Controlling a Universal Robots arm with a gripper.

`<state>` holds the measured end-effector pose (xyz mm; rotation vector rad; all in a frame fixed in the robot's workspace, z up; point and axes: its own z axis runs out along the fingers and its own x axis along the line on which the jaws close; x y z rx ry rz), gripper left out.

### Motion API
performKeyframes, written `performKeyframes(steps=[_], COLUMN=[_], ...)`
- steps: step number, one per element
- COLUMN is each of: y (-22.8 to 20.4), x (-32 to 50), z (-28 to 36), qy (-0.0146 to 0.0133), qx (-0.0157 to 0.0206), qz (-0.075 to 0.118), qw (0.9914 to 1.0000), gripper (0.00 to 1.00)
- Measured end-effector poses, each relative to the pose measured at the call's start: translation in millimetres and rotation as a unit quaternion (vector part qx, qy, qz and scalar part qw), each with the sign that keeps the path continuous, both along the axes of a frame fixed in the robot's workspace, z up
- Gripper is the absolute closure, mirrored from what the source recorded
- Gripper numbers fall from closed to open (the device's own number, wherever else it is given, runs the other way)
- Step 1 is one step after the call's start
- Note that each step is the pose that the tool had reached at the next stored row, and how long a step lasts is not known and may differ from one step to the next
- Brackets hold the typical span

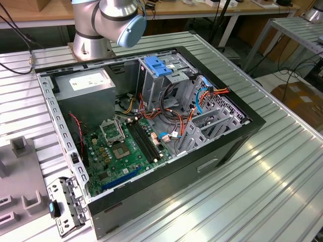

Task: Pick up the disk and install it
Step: 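Pick up the disk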

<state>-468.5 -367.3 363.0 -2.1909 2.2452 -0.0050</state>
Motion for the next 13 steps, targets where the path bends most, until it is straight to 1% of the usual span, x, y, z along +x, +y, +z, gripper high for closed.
performKeyframes(steps=[7, 12, 13], y=[0.0, 0.0, 0.0], x=[0.0, 0.0, 0.0], z=[1.2, 6.3, 6.5], qy=[0.0001, 0.0000, -0.0001], qx=[0.0000, 0.0001, 0.0001], qz=[0.000, 0.000, 0.000], qw=[1.00000, 1.00000, 1.00000], gripper=[0.63, 0.63, 0.63])
